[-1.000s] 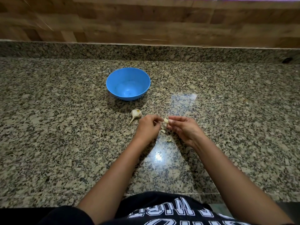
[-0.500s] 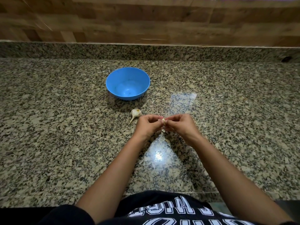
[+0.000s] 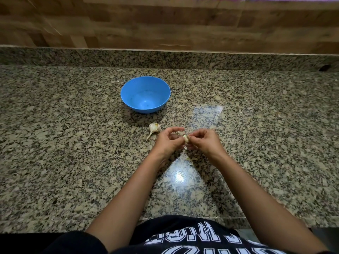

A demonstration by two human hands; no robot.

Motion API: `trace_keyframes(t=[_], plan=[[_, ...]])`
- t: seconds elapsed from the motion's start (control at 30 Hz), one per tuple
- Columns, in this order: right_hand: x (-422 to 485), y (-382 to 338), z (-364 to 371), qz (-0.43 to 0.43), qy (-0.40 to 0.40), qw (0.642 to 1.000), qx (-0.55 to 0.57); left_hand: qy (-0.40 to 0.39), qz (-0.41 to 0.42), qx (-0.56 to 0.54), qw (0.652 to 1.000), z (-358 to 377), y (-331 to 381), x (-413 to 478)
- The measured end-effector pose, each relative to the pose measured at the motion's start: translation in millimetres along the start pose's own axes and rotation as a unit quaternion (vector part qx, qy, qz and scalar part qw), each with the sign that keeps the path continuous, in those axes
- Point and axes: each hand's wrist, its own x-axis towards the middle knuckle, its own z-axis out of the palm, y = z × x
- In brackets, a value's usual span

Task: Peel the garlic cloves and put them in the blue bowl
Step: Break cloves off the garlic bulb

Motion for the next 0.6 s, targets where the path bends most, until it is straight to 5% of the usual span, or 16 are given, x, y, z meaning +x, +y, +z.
trace_keyframes(t=[0.1, 0.27, 0.6], plan=[[0, 1, -2, 0.015, 0.019, 1.0, 0.004, -0.019, 0.04, 0.14, 0.989, 0, -2, 1], [-1, 2, -5, 0.029, 0.036, 0.999, 0.013, -0.009, 0.16, 0.364, 0.918, 4, -5, 2], [-3, -2, 3, 0.027, 0.031, 0.999, 0.004, 0.076, 0.13, 0.297, 0.943, -45, -4, -19]])
